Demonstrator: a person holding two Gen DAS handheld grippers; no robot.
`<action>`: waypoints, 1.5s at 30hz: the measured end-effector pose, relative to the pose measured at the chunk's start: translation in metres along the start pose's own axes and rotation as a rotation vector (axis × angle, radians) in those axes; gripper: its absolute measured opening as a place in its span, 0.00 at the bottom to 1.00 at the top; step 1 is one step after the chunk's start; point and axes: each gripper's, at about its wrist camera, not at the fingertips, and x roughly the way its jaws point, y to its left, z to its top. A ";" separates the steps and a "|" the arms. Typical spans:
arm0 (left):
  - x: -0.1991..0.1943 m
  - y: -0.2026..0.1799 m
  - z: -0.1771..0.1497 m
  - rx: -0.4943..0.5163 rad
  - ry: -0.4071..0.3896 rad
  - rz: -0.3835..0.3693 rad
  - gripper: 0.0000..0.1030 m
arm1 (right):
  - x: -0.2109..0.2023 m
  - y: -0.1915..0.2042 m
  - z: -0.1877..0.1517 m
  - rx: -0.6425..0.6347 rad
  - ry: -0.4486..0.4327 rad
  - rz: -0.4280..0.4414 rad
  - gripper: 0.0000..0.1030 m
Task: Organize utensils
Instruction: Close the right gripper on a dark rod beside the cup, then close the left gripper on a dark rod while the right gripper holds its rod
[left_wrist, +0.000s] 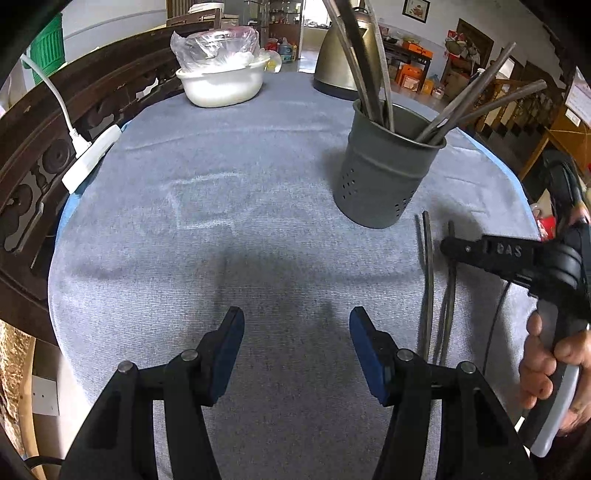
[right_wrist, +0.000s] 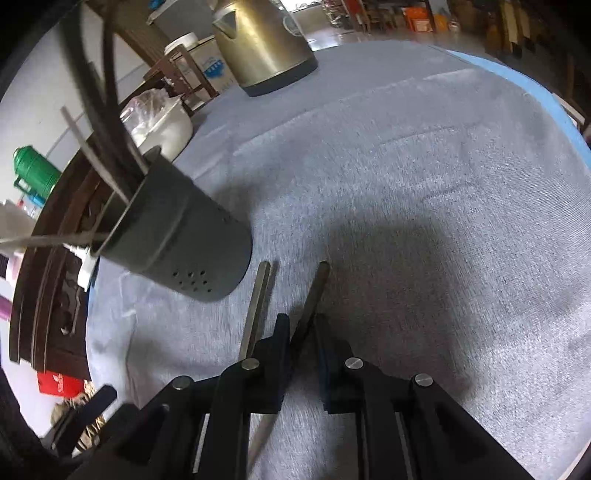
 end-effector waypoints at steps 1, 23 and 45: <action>-0.001 -0.001 0.000 0.003 -0.004 0.002 0.58 | 0.001 0.001 0.002 0.005 -0.001 -0.004 0.16; 0.002 -0.004 0.000 0.007 0.007 0.009 0.58 | -0.011 0.003 -0.019 -0.161 -0.065 -0.109 0.15; 0.047 -0.077 0.026 0.070 0.030 -0.153 0.58 | -0.030 -0.057 -0.022 -0.021 -0.123 -0.001 0.15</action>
